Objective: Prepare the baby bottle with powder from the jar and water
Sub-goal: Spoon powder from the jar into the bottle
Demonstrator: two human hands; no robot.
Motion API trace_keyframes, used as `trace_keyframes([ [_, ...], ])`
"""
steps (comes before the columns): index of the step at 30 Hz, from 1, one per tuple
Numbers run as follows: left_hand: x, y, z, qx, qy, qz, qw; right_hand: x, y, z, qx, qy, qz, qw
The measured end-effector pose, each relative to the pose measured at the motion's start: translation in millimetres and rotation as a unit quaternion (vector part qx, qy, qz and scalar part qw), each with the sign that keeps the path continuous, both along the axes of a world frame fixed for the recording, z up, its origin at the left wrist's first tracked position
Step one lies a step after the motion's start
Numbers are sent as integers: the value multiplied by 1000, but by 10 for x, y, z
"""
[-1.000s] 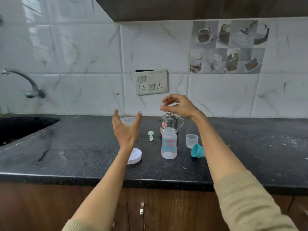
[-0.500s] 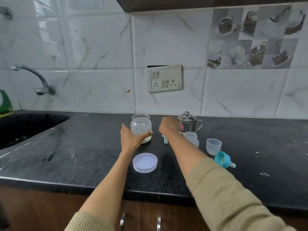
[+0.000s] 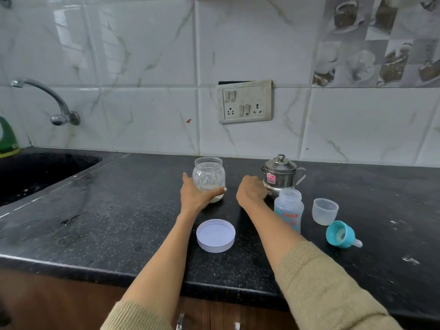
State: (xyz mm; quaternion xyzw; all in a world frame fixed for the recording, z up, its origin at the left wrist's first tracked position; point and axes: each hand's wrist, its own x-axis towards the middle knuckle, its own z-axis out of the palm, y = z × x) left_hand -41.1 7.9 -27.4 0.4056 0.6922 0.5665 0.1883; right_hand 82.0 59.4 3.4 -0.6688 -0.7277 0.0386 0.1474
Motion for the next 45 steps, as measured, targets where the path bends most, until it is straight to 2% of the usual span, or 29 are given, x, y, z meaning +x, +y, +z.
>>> trace_keyframes([
  [10,2,18,-47,11,42,20,999,-10,-36,96,0,-18,16,1000],
  [19,77,-128,86,101,55,47,992,123,-256,650,67,137,66,986],
  [22,159,-246,142,123,49,40,990,302,-346,879,126,209,102,964],
  [24,233,-326,161,129,49,33,990,454,-414,1030,131,264,125,947],
  [27,381,-458,199,133,59,16,989,694,-589,1217,144,283,171,933],
  [34,800,-762,324,150,78,-7,986,822,-983,1360,117,202,221,947],
  [37,969,-899,339,163,82,-15,983,759,-1105,1336,150,135,215,956],
  [39,1053,-978,346,169,79,-18,982,706,-1171,1299,180,58,201,961],
  [41,1126,-1058,354,175,69,-24,982,678,-1214,1244,217,-7,189,958],
  [45,1204,-1174,348,189,81,-27,978,671,-1291,1151,243,-71,208,945],
])
